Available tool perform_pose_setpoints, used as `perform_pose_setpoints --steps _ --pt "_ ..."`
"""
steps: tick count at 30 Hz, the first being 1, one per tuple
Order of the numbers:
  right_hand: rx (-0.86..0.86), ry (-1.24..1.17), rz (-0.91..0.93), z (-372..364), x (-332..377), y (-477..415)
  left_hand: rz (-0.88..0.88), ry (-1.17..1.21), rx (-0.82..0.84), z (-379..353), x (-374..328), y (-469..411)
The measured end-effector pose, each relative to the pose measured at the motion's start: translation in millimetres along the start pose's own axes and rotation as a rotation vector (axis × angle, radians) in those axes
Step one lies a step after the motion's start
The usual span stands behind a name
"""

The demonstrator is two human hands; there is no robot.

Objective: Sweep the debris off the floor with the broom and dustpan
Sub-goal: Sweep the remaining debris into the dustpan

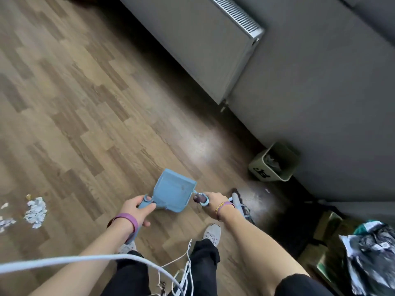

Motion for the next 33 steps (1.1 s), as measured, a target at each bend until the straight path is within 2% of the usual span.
perform_pose_setpoints --steps 2,5,12,20,25,29,33 --pt "-0.099 0.037 -0.016 -3.9 51.1 -7.4 -0.004 -0.027 0.007 41.2 20.7 -5.0" --pt "-0.213 0.026 -0.079 5.6 74.4 3.7 -0.023 -0.09 0.014 70.7 33.9 -9.8" --pt "-0.378 -0.053 -0.251 38.1 37.7 71.2 -0.069 -0.191 -0.065 105.2 15.4 -16.3" --pt "-0.405 -0.091 -0.327 48.7 -51.1 146.6 -0.138 -0.289 -0.053 19.8 -51.2 -43.7" --pt "-0.315 -0.075 -0.341 63.4 -115.3 142.8 -0.174 -0.34 -0.086 -37.6 -112.1 13.5" --pt "-0.344 -0.029 -0.309 99.2 -161.1 126.5 -0.183 -0.312 -0.058 -85.1 -142.0 21.5" --pt "-0.227 0.042 -0.275 112.7 -185.2 105.4 -0.185 -0.302 -0.01 -122.7 -158.1 20.4"
Point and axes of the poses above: each hand's wrist, its own y-axis away from the middle knuckle, its own z-axis out of the back of the hand, x = y × z, the point moved 8 cm from there along -y, towards the middle knuckle, and after that the axes turned 15 degrees about z, right-handed, at the moved point
